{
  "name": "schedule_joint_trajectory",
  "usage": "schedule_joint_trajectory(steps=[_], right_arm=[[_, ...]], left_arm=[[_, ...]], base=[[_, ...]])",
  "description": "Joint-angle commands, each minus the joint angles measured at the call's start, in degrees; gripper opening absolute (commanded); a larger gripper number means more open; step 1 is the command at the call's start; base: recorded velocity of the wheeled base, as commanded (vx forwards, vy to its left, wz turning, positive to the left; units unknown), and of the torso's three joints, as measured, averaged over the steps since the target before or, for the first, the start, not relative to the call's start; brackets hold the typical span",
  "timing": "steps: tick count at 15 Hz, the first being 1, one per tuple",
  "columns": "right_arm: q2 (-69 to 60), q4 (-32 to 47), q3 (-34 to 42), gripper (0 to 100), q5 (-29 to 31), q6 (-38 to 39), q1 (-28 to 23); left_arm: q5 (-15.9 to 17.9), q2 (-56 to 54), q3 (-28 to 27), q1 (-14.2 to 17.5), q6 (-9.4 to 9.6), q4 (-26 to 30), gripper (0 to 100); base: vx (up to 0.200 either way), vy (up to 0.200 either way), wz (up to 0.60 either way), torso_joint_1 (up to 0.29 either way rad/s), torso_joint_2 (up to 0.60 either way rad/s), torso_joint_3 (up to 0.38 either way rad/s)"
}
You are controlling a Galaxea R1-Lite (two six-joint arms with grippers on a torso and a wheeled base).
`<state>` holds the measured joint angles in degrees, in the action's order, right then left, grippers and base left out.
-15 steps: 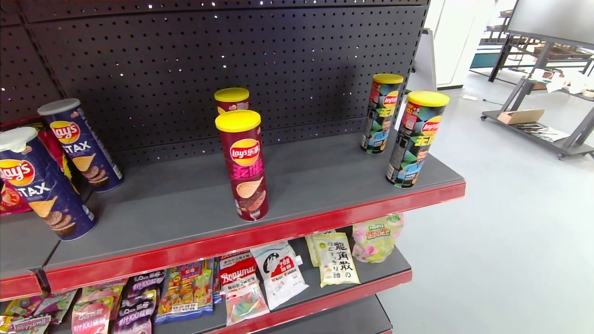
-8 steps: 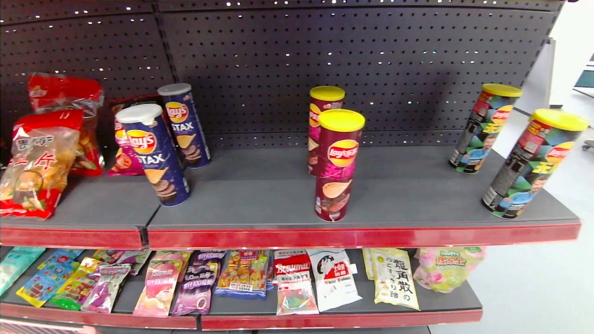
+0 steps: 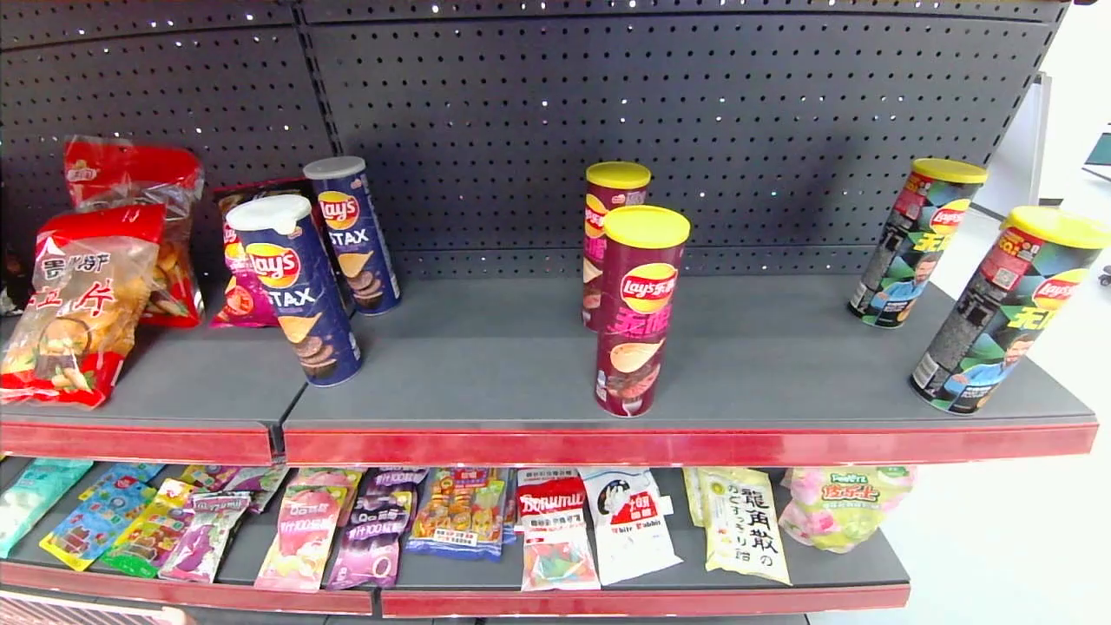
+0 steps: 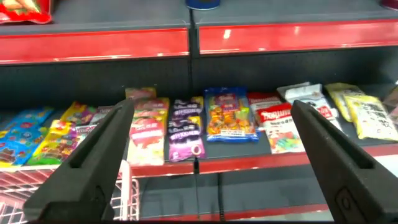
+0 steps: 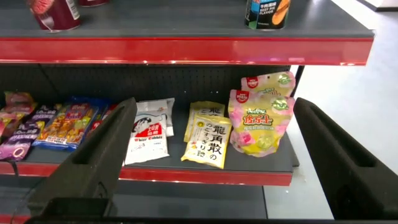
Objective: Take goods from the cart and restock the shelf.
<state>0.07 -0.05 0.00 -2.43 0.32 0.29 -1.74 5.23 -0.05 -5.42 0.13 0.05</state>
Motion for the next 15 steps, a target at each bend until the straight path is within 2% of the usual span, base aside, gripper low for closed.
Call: schedule_joint_trajectory(steps=[1, 4, 6, 7, 9, 10, 12, 14, 15], right_arm=[[0.01, -0.04, 0.00, 100, -0.04, -0.05, -0.03], [0.01, -0.21, 0.00, 100, -0.30, 1.09, -0.03], [3.79, -2.32, -6.86, 100, -1.88, 3.37, 1.11], [12.58, -2.32, -16.26, 100, -2.50, 6.80, 2.52], [22.51, -2.24, -23.12, 100, -6.54, 2.14, 5.86], [29.19, -2.85, -25.66, 100, -6.71, -0.84, 6.30], [44.58, -3.29, -33.05, 100, -7.33, -1.90, 7.44], [56.09, -5.58, -35.68, 100, -7.24, -2.78, 13.15], [61.45, -11.46, -34.89, 100, -6.98, -3.39, 13.42]], left_arm=[[-0.54, 0.31, 0.05, -0.02, -0.05, 0.04, 100], [-0.72, 0.31, 0.05, -0.02, -0.05, 0.04, 100], [-0.72, 0.40, 0.05, -0.02, -0.05, 0.04, 100], [-0.72, 0.31, 0.05, -0.02, -0.05, 0.04, 100], [-0.72, 0.40, 0.05, -0.02, -0.05, 0.04, 100], [-0.72, 0.31, 0.05, -0.02, -0.05, 0.04, 100], [-0.72, 0.31, 0.05, -0.02, -0.05, 0.04, 100], [-0.72, 0.40, 0.05, -0.02, -0.05, -0.05, 100], [-0.72, 0.48, 0.05, 0.15, -0.05, -0.05, 100]], base=[[0.000, 0.000, 0.00, 0.000, 0.00, 0.000], [0.000, 0.000, 0.00, 0.000, 0.00, 0.000], [0.000, 0.000, 0.00, 0.000, 0.00, 0.000], [0.000, 0.000, 0.00, 0.000, 0.00, 0.000], [0.000, 0.000, 0.00, 0.000, 0.00, 0.000], [0.000, 0.000, 0.00, 0.000, 0.00, 0.000], [0.000, 0.000, 0.00, 0.000, 0.00, 0.000], [0.000, 0.000, 0.00, 0.000, 0.00, 0.000], [0.000, 0.000, 0.00, 0.000, 0.00, 0.000]])
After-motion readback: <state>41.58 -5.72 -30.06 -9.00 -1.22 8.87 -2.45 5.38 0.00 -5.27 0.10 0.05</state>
